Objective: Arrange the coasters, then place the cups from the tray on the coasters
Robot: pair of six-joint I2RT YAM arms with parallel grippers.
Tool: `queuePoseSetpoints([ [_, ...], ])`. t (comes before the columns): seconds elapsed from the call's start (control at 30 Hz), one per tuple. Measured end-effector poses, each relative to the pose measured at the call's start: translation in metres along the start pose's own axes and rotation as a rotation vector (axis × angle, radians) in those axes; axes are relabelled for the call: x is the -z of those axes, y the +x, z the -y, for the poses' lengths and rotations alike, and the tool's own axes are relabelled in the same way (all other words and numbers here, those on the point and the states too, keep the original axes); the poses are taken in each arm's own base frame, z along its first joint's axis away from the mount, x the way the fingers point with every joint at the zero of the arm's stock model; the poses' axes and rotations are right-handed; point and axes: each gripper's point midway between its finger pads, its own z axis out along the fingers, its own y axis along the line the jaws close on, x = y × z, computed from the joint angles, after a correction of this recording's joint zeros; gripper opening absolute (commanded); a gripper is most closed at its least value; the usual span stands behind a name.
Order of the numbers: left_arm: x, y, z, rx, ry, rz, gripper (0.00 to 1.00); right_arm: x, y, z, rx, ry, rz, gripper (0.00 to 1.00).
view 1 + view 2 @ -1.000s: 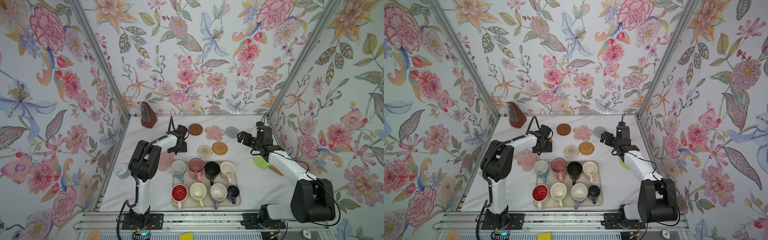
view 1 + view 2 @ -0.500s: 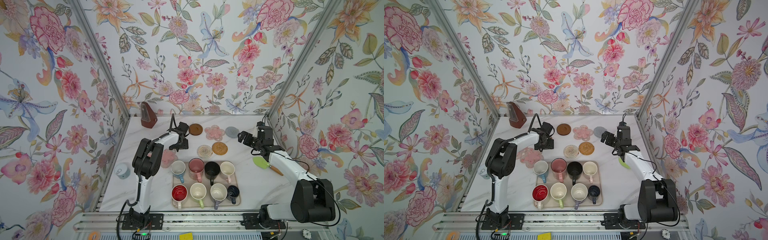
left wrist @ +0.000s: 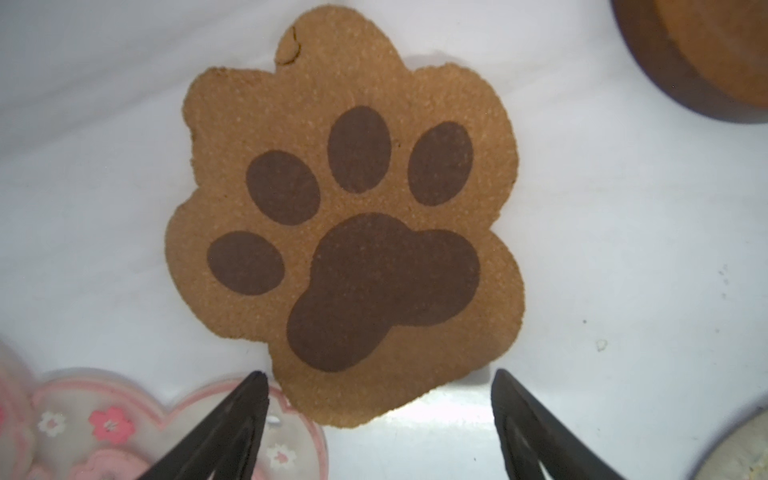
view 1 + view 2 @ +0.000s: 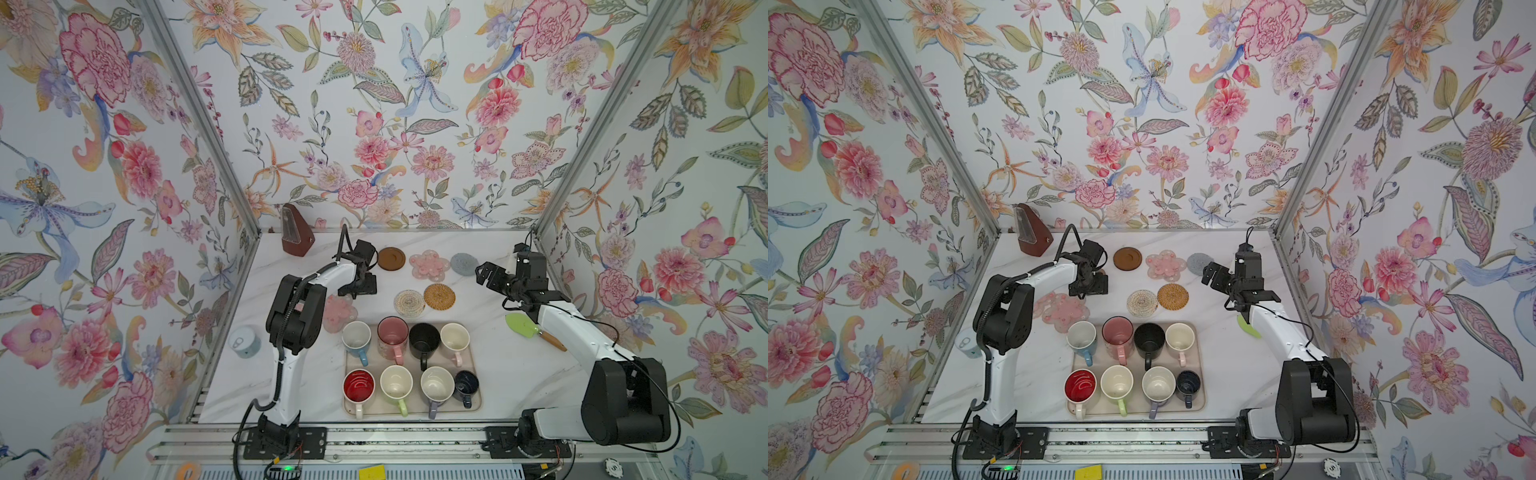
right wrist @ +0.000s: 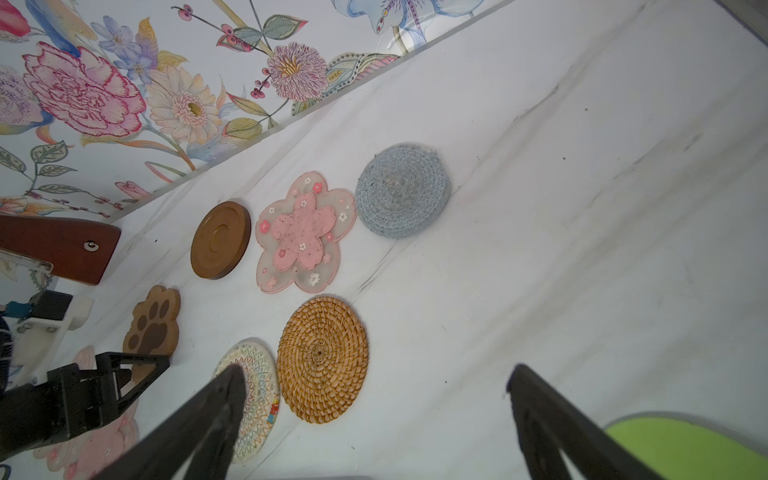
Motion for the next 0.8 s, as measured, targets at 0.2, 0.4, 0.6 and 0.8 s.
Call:
queuePoseSetpoints([
  [0.2, -0.0001, -0.0003, 0.001, -0.009, 0.009, -0.008, 0.9, 0.0, 0.0001, 0.0, 0.0, 0.0, 0.0, 0.99],
  [0.4, 0.0013, -0.0053, 0.0038, -0.02, 0.024, 0.002, 0.99, 0.0, 0.0001, -0.0001, -0.003, -0.001, 0.0, 0.99],
  [0.6, 0.0009, -0.0068, 0.0002, -0.023, 0.017, 0.002, 0.96, 0.0, 0.0001, -0.0001, -0.005, -0.001, 0.0, 0.99],
  [0.8, 0.0006, -0.006, -0.0026, -0.034, 0.0, -0.003, 0.96, 0.0, 0.0004, -0.0007, -0.009, -0.004, -0.002, 0.99],
])
